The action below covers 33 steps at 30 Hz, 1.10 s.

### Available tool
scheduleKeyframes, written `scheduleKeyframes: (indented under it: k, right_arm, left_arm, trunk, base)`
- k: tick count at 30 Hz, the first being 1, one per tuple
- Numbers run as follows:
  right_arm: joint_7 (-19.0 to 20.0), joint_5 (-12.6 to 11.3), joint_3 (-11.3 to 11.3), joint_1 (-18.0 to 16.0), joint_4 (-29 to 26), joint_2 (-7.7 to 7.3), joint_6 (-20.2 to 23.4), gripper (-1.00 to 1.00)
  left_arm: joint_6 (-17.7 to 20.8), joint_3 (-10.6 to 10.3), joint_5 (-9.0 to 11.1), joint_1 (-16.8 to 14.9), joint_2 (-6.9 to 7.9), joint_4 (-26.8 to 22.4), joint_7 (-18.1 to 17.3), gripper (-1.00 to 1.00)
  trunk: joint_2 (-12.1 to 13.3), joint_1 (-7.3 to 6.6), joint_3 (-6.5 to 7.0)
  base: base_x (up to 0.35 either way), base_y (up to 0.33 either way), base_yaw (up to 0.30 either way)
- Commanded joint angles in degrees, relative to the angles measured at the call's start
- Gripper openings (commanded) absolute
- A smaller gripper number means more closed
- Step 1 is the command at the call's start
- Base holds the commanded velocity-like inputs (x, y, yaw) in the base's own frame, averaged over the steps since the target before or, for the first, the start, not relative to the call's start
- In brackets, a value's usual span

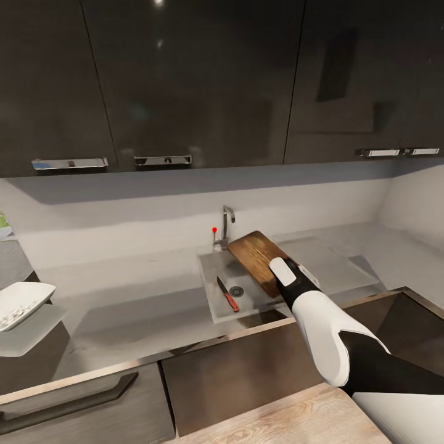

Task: In the kitchen, take the Vidalia onion out of the sink, dice it on the chopping board with the paring knife, put the diced onion into the bowl on the countertop, then place both the paring knife and the chopping board into the sink.

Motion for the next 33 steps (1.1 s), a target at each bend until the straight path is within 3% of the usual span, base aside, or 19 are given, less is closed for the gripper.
scheduleKeyframes:
  k: [1,13,15,17,19,27,33]
  right_arm:
    - [-0.1,0.1,0.0,0.0,-0.1,0.02,0.7,-1.00]
    - [2.5,0.8,0.9,0.0,3.1,0.02,1.2,-1.00]
    - [2.6,1.7,5.6,0.0,3.1,0.02,1.0,-1.00]
    - [2.6,1.9,8.5,0.0,3.2,0.02,0.9,-1.00]
    - [2.7,1.9,9.6,0.0,3.2,0.02,0.8,-1.00]
    - [2.6,1.8,10.1,0.0,4.4,0.02,0.8,-1.00]
    - [2.6,1.6,10.1,0.0,4.5,0.02,0.7,-1.00]
  left_arm:
    - [-0.3,-0.5,0.3,-0.1,-0.03,0.2,0.1,1.00]
    - [-0.3,-0.4,0.3,-0.1,0.04,0.2,0.1,1.00]
    - [-0.3,-0.4,0.4,-0.1,0.03,0.2,0.1,1.00]
    - [-0.3,-0.4,0.4,-0.1,0.04,0.2,0.1,1.00]
    - [-0.3,-0.4,0.4,-0.1,0.05,0.2,0.1,1.00]
    - [-0.3,-0.4,0.4,-0.1,0.05,0.2,0.1,1.00]
    - [-0.3,-0.4,0.4,-0.1,0.05,0.2,0.1,1.00]
  trunk:
    - [-0.1,0.04,-0.13]
    - [-0.1,0.04,-0.13]
    - [-0.1,0.04,-0.13]
    - [-0.1,0.04,-0.13]
    - [-0.1,0.04,-0.13]
    - [-0.1,0.04,-0.13]
    - [-0.1,0.04,-0.13]
  base:
    - [0.000,0.000,0.000]
    - [0.000,0.008,0.000]
    - [0.000,0.002,0.000]
    - [0.000,0.000,0.000]
    - [0.000,0.000,0.000]
    - [0.000,0.000,0.012]
    - [0.000,0.000,0.245]
